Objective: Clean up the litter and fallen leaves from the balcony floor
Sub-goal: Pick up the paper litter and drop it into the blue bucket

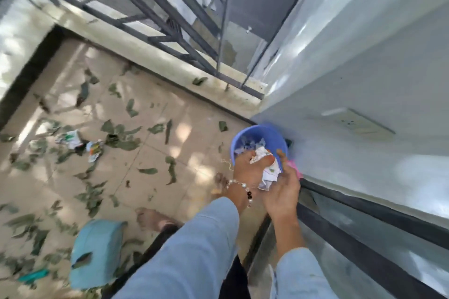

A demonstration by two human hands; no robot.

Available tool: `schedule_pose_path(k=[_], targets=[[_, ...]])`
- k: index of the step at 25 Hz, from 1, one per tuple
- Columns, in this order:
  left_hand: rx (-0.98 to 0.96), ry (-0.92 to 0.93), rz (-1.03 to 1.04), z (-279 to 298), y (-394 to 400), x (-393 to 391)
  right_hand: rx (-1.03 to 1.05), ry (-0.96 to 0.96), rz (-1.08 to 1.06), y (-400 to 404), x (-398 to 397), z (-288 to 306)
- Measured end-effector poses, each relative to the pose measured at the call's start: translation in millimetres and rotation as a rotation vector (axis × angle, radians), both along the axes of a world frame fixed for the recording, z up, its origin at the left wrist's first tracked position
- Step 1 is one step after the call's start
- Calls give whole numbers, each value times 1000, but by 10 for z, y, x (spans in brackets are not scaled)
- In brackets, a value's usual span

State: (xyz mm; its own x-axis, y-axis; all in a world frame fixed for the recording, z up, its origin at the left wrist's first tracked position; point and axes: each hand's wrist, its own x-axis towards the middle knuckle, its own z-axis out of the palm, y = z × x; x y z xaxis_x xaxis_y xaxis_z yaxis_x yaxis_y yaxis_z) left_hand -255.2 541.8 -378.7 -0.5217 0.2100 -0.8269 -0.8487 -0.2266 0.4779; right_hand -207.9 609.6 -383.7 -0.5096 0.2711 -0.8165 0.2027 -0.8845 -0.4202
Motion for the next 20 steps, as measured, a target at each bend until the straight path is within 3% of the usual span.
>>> schedule_pose_path(k=[3, 10, 15, 20], targets=[[-1, -13, -76, -477, 375, -108, 2, -91, 111, 432, -16, -656], [-227, -12, -338, -1865, 623, -209, 334, -347, 203, 762, -189, -1683], [-234, -85, -340, -1851, 420, -203, 482, -494, 292, 723, -18, -2021], [-350, -118, -277, -1763, 21, -145, 513, -558, 370, 514, 8, -1776]])
